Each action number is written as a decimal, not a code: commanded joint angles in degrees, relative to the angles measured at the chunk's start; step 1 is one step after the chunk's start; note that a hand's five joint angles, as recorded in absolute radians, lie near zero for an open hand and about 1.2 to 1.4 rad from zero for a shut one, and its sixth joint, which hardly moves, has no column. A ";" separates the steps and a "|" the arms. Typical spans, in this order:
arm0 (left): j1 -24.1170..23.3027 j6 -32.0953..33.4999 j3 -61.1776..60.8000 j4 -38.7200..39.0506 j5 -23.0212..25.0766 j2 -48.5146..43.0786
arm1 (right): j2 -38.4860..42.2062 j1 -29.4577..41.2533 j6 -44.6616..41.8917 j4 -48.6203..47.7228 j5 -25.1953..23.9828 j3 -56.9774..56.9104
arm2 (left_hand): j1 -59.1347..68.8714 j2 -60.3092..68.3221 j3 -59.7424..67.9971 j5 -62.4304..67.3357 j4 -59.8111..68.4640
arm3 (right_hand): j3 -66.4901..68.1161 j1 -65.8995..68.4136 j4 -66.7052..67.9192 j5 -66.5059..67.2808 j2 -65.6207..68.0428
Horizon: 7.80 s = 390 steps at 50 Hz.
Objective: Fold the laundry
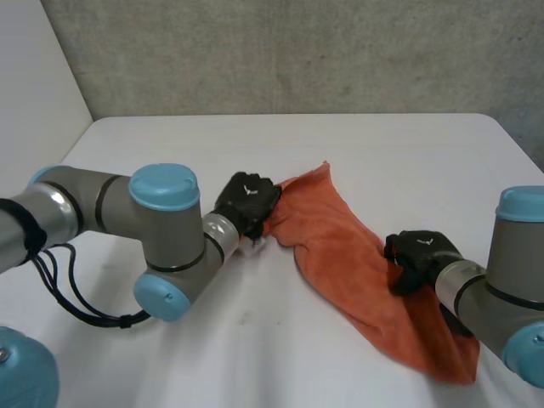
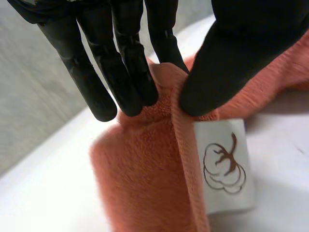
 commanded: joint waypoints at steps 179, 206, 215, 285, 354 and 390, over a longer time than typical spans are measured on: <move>19.43 9.23 -26.53 -16.70 -1.26 30.75 | -10.09 -8.98 -34.26 29.82 -6.42 -17.24 | 16.73 14.34 14.96 16.24 14.57 | 16.94 28.64 16.80 19.12 16.27; 19.08 8.44 -4.36 22.68 -6.19 34.78 | -18.85 -4.22 -16.68 -12.40 5.38 -32.59 | 16.73 14.34 14.96 16.24 14.57 | 16.94 28.64 16.80 19.12 16.27; 19.79 5.36 -26.48 22.24 -5.14 35.49 | -18.24 -4.75 -16.85 -11.51 0.81 -14.03 | 16.73 14.34 14.96 16.24 14.57 | 16.94 28.64 16.80 19.12 16.27; 20.76 18.72 -19.41 13.09 -4.08 8.96 | 15.33 -6.15 -44.98 -8.87 2.21 -22.70 | 16.73 14.34 14.96 16.24 14.57 | 16.94 28.64 16.80 19.12 16.27; 21.54 15.29 -21.34 13.63 -4.08 13.26 | 12.60 -18.90 -9.91 -3.08 -10.80 -32.02 | -41.29 -43.68 -43.06 -41.78 -43.45 | -22.87 -11.17 -23.01 -20.69 -23.54; 21.02 14.41 -26.60 13.10 -3.99 17.29 | 8.75 -20.83 14.88 11.34 -16.42 -36.78 | -41.62 -44.01 -43.38 -42.11 -43.78 | -42.05 -30.34 -42.18 -39.86 -42.71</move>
